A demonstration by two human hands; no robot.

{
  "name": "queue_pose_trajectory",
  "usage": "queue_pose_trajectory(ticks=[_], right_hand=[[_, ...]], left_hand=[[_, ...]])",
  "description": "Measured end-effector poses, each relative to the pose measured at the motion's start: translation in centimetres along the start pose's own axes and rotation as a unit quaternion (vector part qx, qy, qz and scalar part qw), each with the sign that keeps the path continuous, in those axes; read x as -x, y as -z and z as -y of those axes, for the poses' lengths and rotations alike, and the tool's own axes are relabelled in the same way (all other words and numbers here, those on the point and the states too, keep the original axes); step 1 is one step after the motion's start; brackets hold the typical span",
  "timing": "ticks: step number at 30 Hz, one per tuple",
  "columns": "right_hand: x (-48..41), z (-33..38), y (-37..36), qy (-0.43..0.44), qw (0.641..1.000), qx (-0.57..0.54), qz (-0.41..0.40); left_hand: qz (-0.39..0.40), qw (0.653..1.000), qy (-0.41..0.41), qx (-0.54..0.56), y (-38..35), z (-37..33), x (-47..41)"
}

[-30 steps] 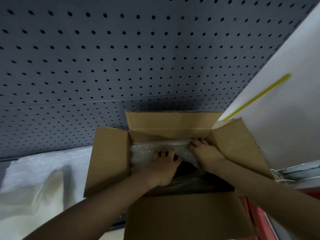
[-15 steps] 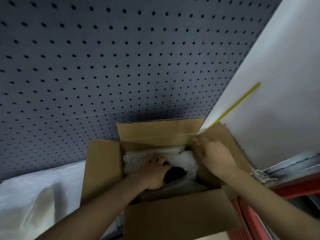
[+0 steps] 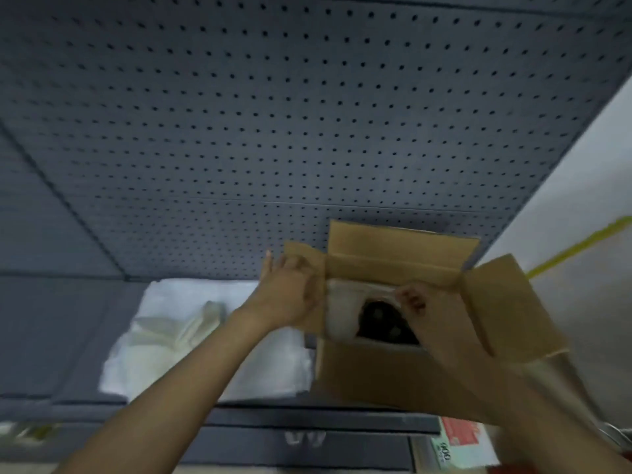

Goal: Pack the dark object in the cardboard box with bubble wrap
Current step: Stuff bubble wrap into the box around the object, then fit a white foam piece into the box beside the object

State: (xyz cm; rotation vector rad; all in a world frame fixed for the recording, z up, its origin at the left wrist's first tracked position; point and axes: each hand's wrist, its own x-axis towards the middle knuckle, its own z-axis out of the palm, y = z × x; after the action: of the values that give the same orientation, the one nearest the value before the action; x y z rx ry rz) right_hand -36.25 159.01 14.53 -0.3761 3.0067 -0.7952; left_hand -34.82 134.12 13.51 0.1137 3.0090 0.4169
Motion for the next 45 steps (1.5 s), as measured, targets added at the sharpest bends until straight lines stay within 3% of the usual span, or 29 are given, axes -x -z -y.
queue_pose_trajectory(ticks=[4,8,11,13,16,18,20,24,28,32,35,38,40,45], right_hand=[[2.6,8.4,-4.5,0.089,0.992,-0.077,0.036],[6.4,17.1,-12.5,0.153,0.948,-0.211,0.181],[5.9,21.5,-18.6,0.050,0.937,-0.233,0.254],[3.6,23.3,-22.2,-0.076,0.935,-0.252,0.239],[-0.7,24.8,-26.8,-0.289,0.865,-0.345,0.222],[-3.1,24.7,-28.9,-0.363,0.857,-0.332,0.155],[-4.8,24.0,-30.3,-0.407,0.852,-0.297,0.139],[-5.1,21.9,-32.5,-0.402,0.820,-0.293,0.284],[-4.0,21.4,-33.3,-0.392,0.826,-0.246,0.322],[-1.8,24.0,-29.2,-0.271,0.856,-0.313,0.310],[-1.2,26.1,-25.8,-0.189,0.864,-0.367,0.286],[-1.4,27.0,-23.2,-0.179,0.849,-0.444,0.225],[-1.9,26.6,-21.8,-0.209,0.813,-0.511,0.183],[-2.2,25.8,-19.4,-0.237,0.757,-0.589,0.154]], left_hand=[[-0.038,0.993,0.113,-0.014,1.7,7.3,6.3],[0.014,0.979,0.202,-0.001,0.1,15.7,11.6],[0.055,0.968,0.243,0.027,-1.5,20.9,14.4],[0.095,0.961,0.252,0.064,-2.1,24.3,15.7],[0.144,0.956,0.242,0.086,-2.8,28.9,17.4],[0.156,0.954,0.240,0.085,-2.5,31.1,18.3],[0.153,0.954,0.238,0.099,-2.2,32.9,19.2],[0.133,0.942,0.244,0.187,-2.7,35.6,21.0],[0.122,0.900,0.261,0.326,-3.3,36.0,21.0],[0.131,0.836,0.274,0.456,-2.2,34.8,19.2],[0.114,0.728,0.305,0.603,-0.3,33.3,17.2],[0.092,0.717,0.290,0.627,0.7,31.9,15.5],[0.082,0.709,0.286,0.639,0.9,31.4,14.8],[0.141,0.670,0.199,0.701,2.8,29.4,14.3]])
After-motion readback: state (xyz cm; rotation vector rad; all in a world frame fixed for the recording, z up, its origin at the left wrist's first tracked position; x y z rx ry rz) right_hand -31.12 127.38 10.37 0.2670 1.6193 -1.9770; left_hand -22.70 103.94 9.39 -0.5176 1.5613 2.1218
